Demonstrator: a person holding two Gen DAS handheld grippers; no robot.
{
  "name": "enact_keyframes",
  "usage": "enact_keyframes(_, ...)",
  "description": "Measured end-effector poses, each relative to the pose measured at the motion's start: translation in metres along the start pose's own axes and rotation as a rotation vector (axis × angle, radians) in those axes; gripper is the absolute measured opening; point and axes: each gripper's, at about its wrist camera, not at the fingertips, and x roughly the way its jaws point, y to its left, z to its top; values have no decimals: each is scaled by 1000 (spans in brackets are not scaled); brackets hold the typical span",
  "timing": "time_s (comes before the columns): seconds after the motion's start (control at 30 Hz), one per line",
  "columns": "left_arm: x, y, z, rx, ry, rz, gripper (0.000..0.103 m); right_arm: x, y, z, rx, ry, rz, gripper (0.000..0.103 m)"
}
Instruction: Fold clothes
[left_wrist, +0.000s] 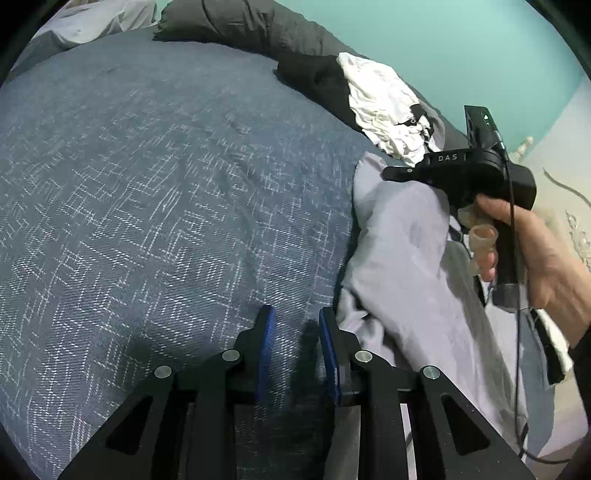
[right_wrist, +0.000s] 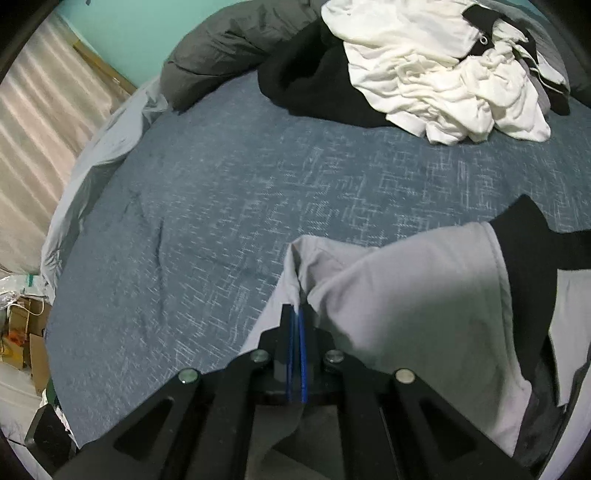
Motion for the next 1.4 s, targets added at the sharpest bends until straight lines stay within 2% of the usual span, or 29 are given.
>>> enact_keyframes(0.1,5,-5,2,25,6,0,26,4,5,3,-30,9,-17,3)
enact_keyframes(0.3,14,-13,7,69,33,-36,25,-15,13,3,-77,-56,22,4)
enact_keyframes(0.43,13,-14,10,58,32,-67,25,-24,7,0,-56,-65,23,4)
enact_keyframes(0.6,15,-21,11,108,58,-69,26,-32,5,-5,-57,-69,34,4)
enact_keyframes(0.73,31,-33,2,184,107,-25,25,-36,4,-7,-57,-68,45,4)
enact_keyframes(0.8,33,-36,2,196,99,-13,25,-38,4,-9,-64,-67,50,4)
enact_keyframes(0.93,39,-31,8,182,75,8,10,-42,4,-11,-69,-70,50,4)
enact_keyframes(1.03,38,-32,8,184,45,10,6,-45,4,-12,-76,-70,44,4)
enact_keyframes(1.17,27,-31,14,153,-22,20,4,-50,3,-14,-78,-75,42,4)
enact_keyframes(1.33,35,-18,12,97,0,-2,4,-63,0,-25,-77,-75,58,4)
enact_keyframes(1.4,34,-9,13,41,4,-43,6,-75,-4,-34,-73,-74,65,4)
